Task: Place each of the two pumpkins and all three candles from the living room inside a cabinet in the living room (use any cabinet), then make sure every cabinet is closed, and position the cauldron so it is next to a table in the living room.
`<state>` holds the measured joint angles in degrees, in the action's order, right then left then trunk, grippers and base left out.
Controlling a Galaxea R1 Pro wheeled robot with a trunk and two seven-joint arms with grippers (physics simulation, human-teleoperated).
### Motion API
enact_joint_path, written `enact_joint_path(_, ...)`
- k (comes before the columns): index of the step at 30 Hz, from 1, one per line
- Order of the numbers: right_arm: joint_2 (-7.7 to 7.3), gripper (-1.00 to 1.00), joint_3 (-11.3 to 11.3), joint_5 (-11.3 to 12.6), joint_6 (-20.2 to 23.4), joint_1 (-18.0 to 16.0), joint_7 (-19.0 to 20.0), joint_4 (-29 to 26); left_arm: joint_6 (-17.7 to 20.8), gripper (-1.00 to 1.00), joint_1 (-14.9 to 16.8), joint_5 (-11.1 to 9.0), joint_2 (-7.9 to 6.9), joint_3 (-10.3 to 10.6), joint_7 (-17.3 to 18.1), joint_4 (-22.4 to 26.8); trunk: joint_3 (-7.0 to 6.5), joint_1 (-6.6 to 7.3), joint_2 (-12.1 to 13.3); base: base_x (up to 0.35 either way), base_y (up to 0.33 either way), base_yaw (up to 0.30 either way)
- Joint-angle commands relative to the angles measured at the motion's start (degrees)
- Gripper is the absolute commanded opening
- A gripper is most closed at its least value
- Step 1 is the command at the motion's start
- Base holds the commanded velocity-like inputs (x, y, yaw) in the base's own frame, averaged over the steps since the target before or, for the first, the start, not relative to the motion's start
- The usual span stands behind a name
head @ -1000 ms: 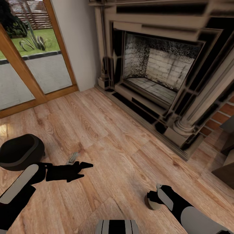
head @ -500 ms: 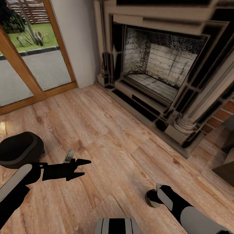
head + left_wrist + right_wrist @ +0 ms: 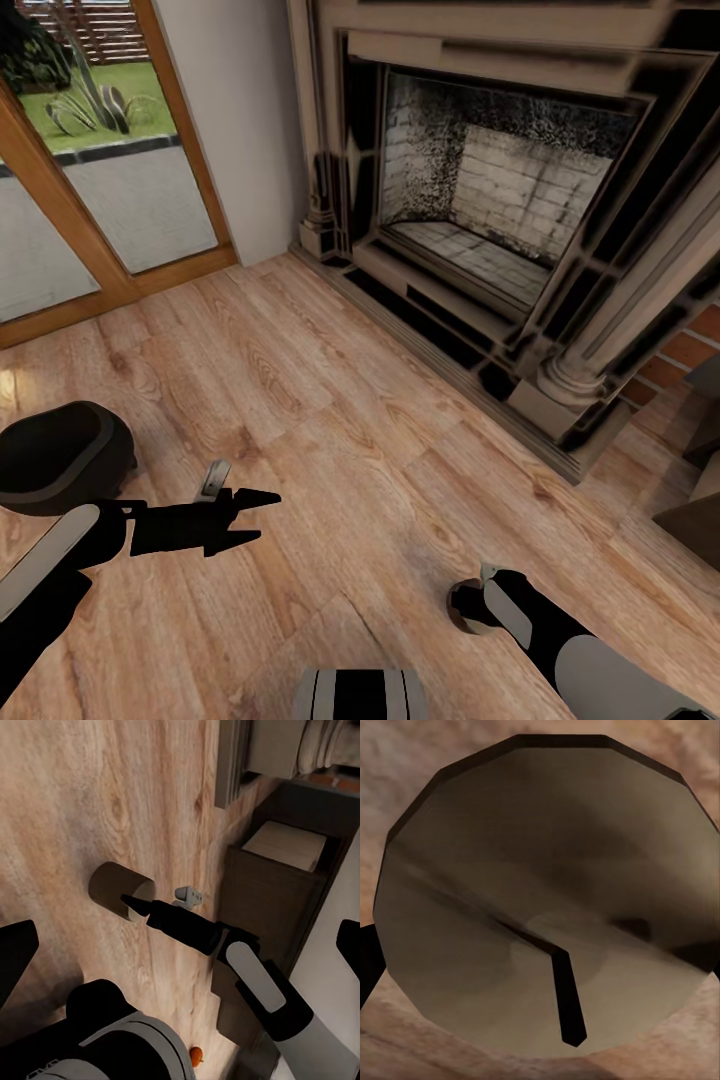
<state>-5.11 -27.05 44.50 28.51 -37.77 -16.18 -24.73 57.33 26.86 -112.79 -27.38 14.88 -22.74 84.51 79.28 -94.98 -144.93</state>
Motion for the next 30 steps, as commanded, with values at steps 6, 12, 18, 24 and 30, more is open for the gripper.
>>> enact_joint_path(6,-0.07,-1.0,-0.46,0.6,0.14,-0.03,-0.52,-0.11,-0.02,1.0,0.04,-0.59,-0.04,0.06,-0.55,0.04,0.04,0.01,-0.02,0.0,0.0,0.0)
enact_joint_path(12,-0.07,-1.0,-0.46,0.6,0.14,-0.03,-0.52,-0.12,-0.02,1.0,0.04,-0.59,-0.04,0.06,-0.55,0.04,0.04,0.01,-0.02,0.0,0.0,0.0)
enact_joint_path(18,-0.07,-1.0,-0.46,0.59,0.14,-0.03,-0.52,-0.12,-0.02,1.0,0.04,-0.59,-0.04,0.06,-0.55,0.04,0.04,0.01,-0.02,0.0,0.0,0.0)
enact_joint_path(24,-0.07,-1.0,-0.46,0.6,0.14,-0.03,-0.52,-0.14,-0.02,1.0,0.04,-0.57,-0.04,0.06,-0.63,0.04,0.04,0.01,-0.02,0.0,0.0,0.0)
enact_joint_path(30,-0.07,-1.0,-0.46,0.59,0.14,-0.03,-0.52,-0.16,-0.02,1.0,0.04,-0.5,0.0,0.08,-0.65,0.04,-1.29,0.17,0.06,0.0,0.0,0.0)
